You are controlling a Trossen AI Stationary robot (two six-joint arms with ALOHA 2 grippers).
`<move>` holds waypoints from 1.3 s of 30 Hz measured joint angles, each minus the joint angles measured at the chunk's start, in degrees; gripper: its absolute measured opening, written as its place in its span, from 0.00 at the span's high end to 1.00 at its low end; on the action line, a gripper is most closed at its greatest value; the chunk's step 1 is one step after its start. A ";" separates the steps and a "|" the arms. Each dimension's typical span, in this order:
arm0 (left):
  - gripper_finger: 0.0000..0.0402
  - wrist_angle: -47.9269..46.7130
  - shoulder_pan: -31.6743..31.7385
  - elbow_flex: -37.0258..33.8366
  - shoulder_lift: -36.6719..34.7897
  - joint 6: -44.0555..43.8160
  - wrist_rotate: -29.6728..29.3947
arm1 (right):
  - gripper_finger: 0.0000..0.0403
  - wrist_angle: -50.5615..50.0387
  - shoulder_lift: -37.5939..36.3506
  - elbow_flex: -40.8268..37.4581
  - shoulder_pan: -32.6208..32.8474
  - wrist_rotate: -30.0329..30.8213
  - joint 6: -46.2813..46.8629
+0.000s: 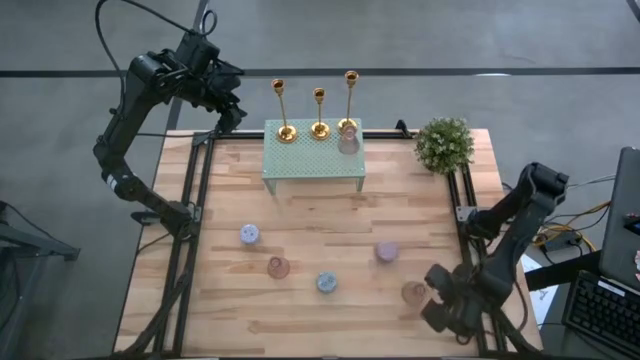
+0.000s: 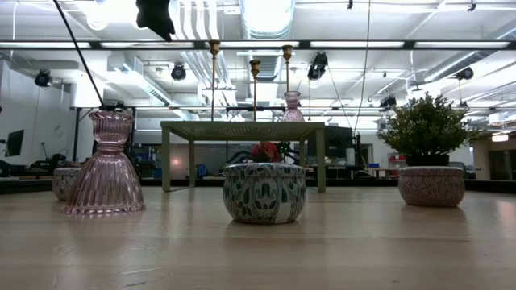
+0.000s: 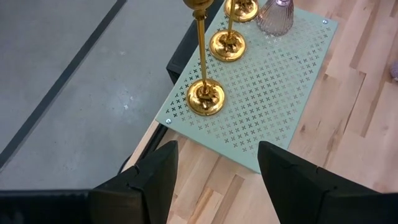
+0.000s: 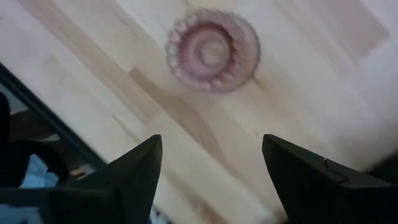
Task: Pick & Place candle stick holders
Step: Put the right glass candle holder on the shelf
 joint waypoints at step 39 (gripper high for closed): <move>0.44 0.00 0.00 0.00 -0.04 -0.72 -0.02 | 0.37 4.43 12.81 0.00 -0.30 21.21 -6.69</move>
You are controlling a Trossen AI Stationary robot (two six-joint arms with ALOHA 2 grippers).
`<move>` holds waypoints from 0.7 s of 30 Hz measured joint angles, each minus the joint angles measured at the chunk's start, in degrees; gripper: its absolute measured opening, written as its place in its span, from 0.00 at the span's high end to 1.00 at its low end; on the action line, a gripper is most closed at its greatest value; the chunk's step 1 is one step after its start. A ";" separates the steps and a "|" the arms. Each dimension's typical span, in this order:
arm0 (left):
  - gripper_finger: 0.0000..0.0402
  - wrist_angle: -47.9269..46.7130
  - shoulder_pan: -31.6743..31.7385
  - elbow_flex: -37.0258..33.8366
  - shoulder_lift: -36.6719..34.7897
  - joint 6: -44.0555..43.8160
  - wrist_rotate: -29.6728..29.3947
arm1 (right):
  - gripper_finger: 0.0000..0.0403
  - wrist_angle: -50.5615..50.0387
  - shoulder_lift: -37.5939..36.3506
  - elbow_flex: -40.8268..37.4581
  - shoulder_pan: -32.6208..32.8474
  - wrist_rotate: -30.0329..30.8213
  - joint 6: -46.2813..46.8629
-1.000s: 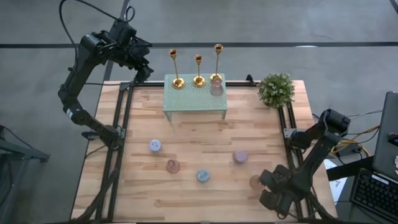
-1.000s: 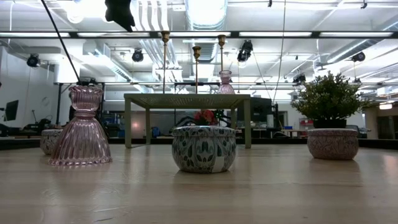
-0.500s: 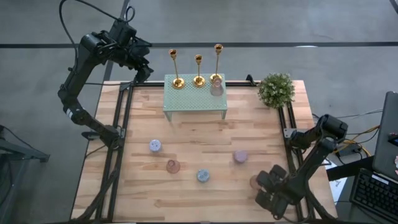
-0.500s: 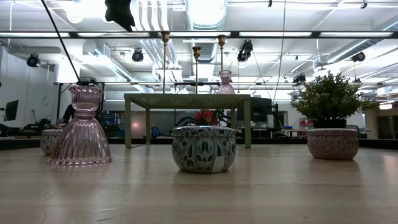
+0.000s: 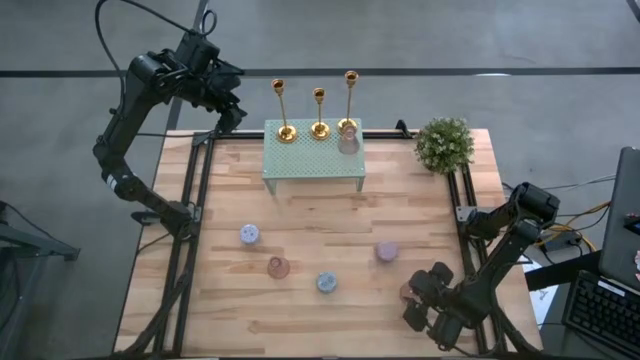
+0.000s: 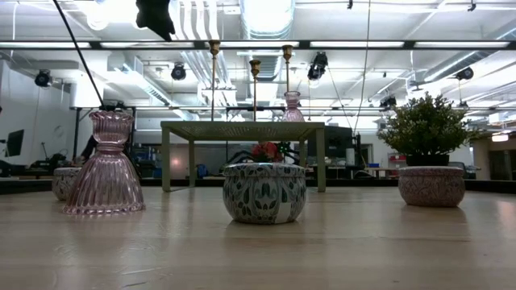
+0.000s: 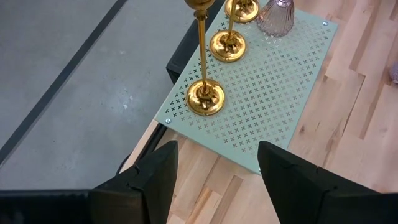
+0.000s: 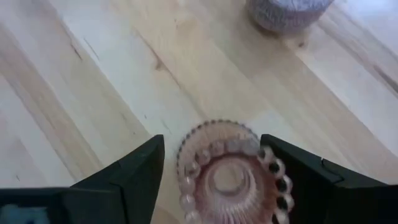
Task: Pick & Place candle stick holders
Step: Put the right glass candle holder on the shelf
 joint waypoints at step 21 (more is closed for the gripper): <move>0.44 0.00 -0.02 0.00 -0.02 0.44 0.00 | 0.54 0.87 0.36 0.00 -0.16 -0.24 -1.01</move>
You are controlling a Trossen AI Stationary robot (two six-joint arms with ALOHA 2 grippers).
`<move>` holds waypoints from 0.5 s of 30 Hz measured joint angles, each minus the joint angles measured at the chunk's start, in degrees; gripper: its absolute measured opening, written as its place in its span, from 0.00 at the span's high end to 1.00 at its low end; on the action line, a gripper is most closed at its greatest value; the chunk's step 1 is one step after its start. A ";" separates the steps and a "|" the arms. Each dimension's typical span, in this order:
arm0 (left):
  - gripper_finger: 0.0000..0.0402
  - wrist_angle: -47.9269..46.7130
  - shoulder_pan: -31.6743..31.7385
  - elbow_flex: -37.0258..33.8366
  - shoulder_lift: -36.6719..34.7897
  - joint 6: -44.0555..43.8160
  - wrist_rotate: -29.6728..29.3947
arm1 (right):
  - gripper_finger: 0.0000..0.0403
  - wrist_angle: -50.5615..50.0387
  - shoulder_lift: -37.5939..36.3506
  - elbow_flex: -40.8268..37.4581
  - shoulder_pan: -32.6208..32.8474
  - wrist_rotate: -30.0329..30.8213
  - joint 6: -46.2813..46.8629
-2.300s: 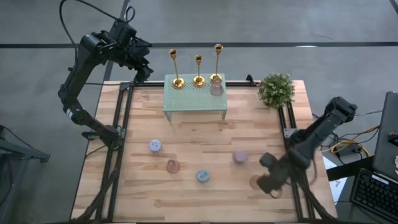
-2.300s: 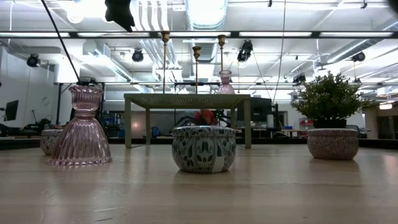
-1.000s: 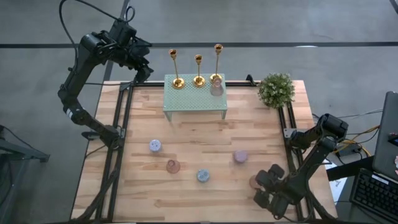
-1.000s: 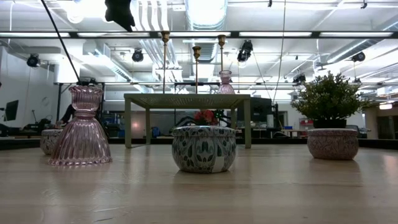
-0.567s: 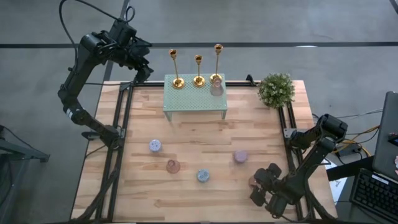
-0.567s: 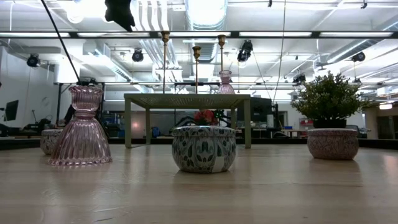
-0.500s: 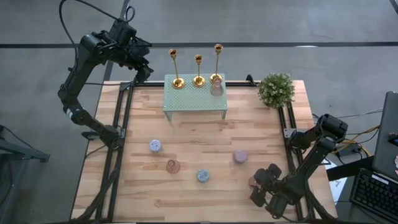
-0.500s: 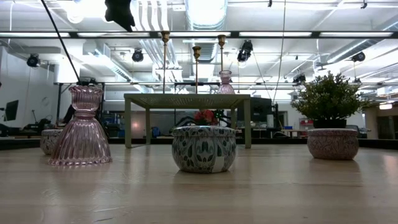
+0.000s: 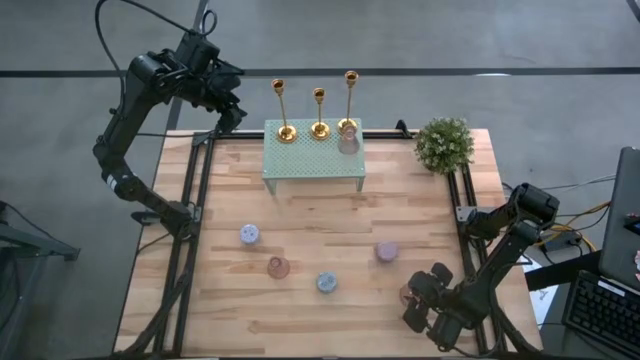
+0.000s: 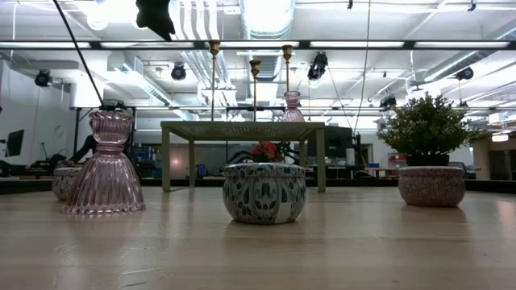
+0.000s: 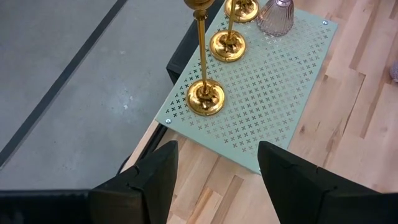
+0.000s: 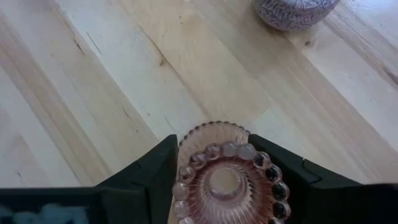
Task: Pick & Place candle stick holders
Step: Put the right glass candle holder on the shelf
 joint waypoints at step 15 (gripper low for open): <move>0.44 0.33 0.01 0.00 0.00 0.43 0.00 | 0.61 0.02 0.00 0.07 -0.34 0.07 0.17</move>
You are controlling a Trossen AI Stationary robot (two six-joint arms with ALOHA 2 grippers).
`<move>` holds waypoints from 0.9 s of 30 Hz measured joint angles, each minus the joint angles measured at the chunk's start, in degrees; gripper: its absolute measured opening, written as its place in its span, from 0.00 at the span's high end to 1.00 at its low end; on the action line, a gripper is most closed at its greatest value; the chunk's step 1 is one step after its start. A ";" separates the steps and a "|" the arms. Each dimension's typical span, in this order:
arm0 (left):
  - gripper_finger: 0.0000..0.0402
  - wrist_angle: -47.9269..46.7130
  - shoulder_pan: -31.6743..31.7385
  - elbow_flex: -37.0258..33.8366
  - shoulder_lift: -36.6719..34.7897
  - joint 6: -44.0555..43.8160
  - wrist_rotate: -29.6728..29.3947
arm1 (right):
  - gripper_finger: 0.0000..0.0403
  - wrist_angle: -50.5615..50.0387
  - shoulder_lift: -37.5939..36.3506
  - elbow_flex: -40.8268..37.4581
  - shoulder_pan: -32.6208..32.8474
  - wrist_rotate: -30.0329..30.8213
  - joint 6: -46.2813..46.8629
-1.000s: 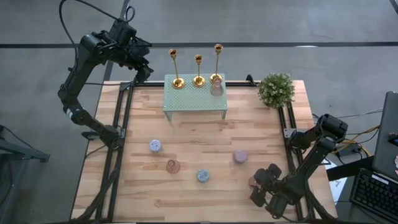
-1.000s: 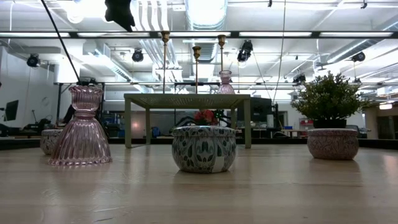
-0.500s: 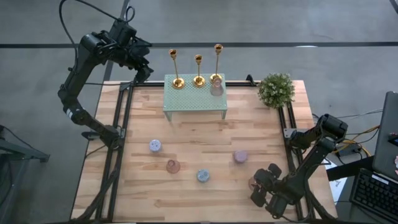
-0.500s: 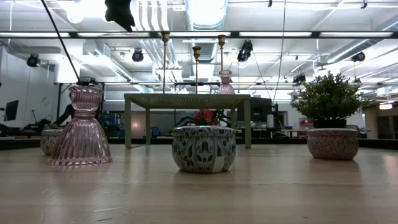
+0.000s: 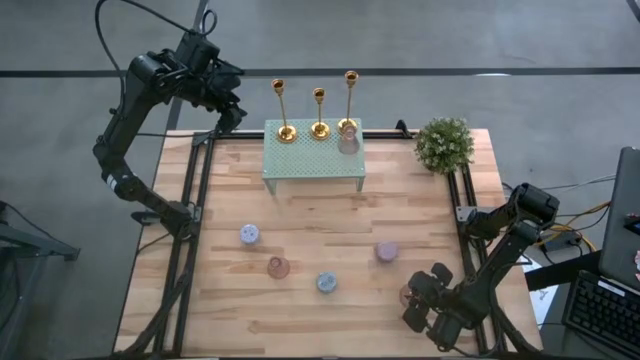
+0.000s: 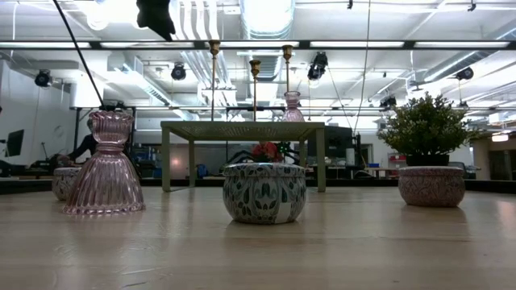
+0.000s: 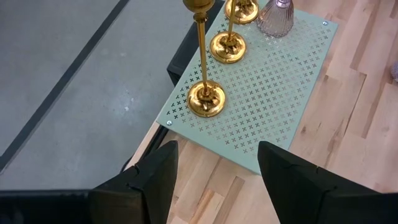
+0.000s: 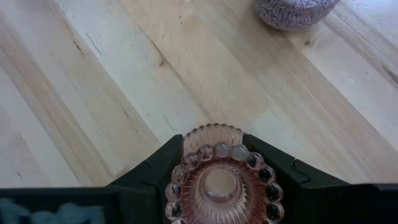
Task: Pick & Place candle stick holders
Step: Put the right glass candle holder on the shelf
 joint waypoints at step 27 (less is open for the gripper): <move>0.44 0.11 -0.01 0.00 0.00 -0.12 0.00 | 0.64 4.33 -9.63 0.07 -13.64 -0.07 -17.22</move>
